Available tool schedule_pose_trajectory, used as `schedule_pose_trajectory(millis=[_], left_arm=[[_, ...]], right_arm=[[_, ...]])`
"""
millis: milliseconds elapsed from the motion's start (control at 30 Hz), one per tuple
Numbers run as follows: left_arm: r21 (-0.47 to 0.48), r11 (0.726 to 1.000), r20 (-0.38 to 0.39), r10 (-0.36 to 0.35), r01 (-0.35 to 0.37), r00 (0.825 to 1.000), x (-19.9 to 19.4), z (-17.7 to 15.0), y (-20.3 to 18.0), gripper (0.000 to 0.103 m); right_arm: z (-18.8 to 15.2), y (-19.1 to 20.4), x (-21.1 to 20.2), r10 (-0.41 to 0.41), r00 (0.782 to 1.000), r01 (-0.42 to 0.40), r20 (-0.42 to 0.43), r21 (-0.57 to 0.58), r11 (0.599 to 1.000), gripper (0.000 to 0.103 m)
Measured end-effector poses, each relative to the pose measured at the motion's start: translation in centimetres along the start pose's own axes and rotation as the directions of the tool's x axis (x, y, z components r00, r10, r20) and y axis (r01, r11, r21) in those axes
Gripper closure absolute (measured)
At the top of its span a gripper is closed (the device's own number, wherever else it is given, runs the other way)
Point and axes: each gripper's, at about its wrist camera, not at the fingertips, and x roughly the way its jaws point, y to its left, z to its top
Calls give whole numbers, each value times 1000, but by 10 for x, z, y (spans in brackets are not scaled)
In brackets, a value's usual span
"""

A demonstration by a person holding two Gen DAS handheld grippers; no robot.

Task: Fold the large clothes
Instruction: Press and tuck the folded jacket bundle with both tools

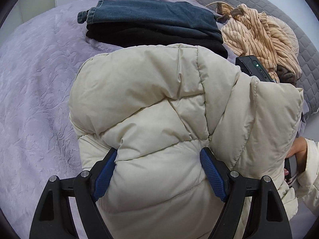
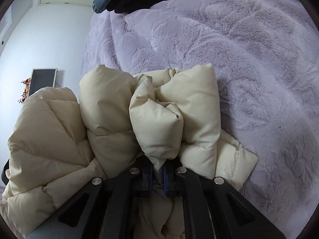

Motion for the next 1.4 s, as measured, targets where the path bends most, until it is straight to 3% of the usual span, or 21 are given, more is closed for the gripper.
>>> schedule_pose_trajectory(millis=[100, 200, 267, 300, 400, 500, 600, 667, 833, 933, 1067, 1233, 1400], left_arm=[[4, 1000, 3, 16, -16, 1000, -2, -1, 1, 21], [-12, 1000, 0, 22, -22, 1000, -3, -1, 4, 21], [-13, 999, -6, 30, -30, 1000, -2, -1, 4, 21], [-12, 999, -8, 34, -34, 999, -2, 0, 4, 21], [-13, 999, -10, 42, -42, 999, -1, 1, 2, 21], [-29, 999, -12, 41, -41, 999, 0, 2, 3, 21], [-35, 999, -15, 40, -40, 999, 0, 3, 3, 21], [-31, 999, -15, 40, -40, 999, 0, 3, 4, 21], [-46, 998, -20, 34, -35, 999, -2, 2, 7, 21], [-93, 996, -30, -2, -1, 1000, -14, 4, 20, 21], [-197, 975, -14, -107, 102, 994, -43, 2, 60, 21], [-355, 903, -70, -285, 243, 956, -44, -17, 123, 21], [-480, 805, -121, -454, 348, 883, -1, -44, 146, 21]], right_arm=[[0, 7, -11, -44, 999, 44, 9, 1, 999, 88], [-3, 13, -34, -93, 995, 93, 41, -7, 996, 63], [-6, 17, -57, -104, 992, 105, 77, -2, 995, 17], [-9, 20, -70, -121, 987, 122, 106, -1, 993, 13], [-22, 37, -109, -148, 973, 152, 179, -9, 988, 14], [-42, 65, -134, -118, 968, 126, 220, -22, 992, 14], [-64, 88, -136, -99, 970, 107, 222, -25, 994, 14], [-73, 91, -128, -127, 969, 126, 213, 15, 992, 14], [-78, 57, -81, -267, 956, 254, 118, 116, 960, 14], [-79, 16, -56, -244, 968, 229, 58, 197, 953, 15], [-81, -10, -42, -130, 990, 116, 50, 223, 968, 15], [-76, -20, -32, -22, 999, 18, 23, 176, 984, 15], [-67, -26, -17, 57, 998, -54, -13, 145, 988, 15]])
